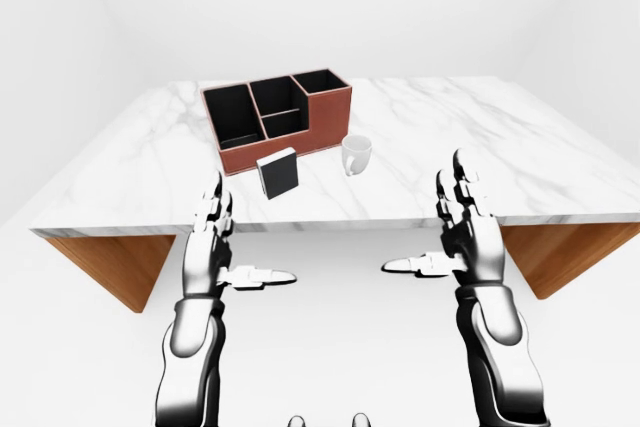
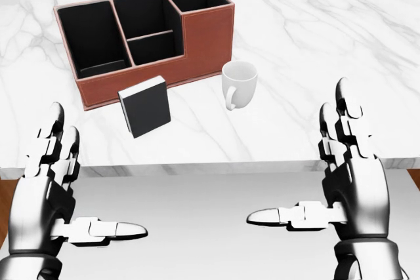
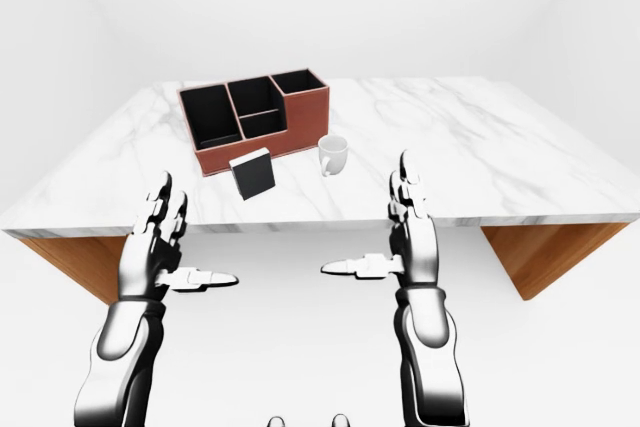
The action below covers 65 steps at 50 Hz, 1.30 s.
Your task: Pick up the book and place it in the front compartment of the caddy.
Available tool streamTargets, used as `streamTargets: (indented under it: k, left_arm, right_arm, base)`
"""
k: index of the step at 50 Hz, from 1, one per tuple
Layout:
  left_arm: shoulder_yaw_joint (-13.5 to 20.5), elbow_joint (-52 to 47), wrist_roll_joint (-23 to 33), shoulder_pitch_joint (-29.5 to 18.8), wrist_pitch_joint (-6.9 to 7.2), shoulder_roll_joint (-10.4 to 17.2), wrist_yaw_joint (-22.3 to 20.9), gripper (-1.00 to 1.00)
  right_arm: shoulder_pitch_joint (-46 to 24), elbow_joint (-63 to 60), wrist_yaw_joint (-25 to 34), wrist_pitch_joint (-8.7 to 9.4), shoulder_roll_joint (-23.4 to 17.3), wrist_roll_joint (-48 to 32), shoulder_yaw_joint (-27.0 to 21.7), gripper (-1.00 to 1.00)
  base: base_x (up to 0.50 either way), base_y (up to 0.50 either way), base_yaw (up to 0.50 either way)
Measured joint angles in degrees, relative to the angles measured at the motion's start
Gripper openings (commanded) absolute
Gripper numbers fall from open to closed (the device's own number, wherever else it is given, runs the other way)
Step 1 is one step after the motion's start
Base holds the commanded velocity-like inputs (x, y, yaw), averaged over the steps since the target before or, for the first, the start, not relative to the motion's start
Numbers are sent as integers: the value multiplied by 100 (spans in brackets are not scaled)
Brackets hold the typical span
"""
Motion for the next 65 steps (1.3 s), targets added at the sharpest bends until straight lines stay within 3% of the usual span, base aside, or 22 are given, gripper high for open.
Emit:
streamTargets:
  k: [16,22,47,58,65]
  left_arm:
    - [46,-192,-8,12,0,-7,-37,100]
    - [46,-210,-10,-4,0,-10,-37,100]
    - [31,-310,0,73,0,-24,-55,100]
    - [50,-295,6,67,0,6,-57,100]
    - [57,-321,-1,90,0,-3,-64,100]
  right_arm:
    - [64,-405,106,0,6,62,0,100]
    - [47,-436,130,0,2,64,-12,100]
    - [139,-447,206,0,4,-34,3,100]
    - [133,-418,166,0,38,-147,76,100]
    - [179,-470,189,0,29,-133,83,100]
  base:
    - [49,0,0]
    - [0,0,0]
    - [0,50,0]
    - [0,0,0]
    - [48,0,0]
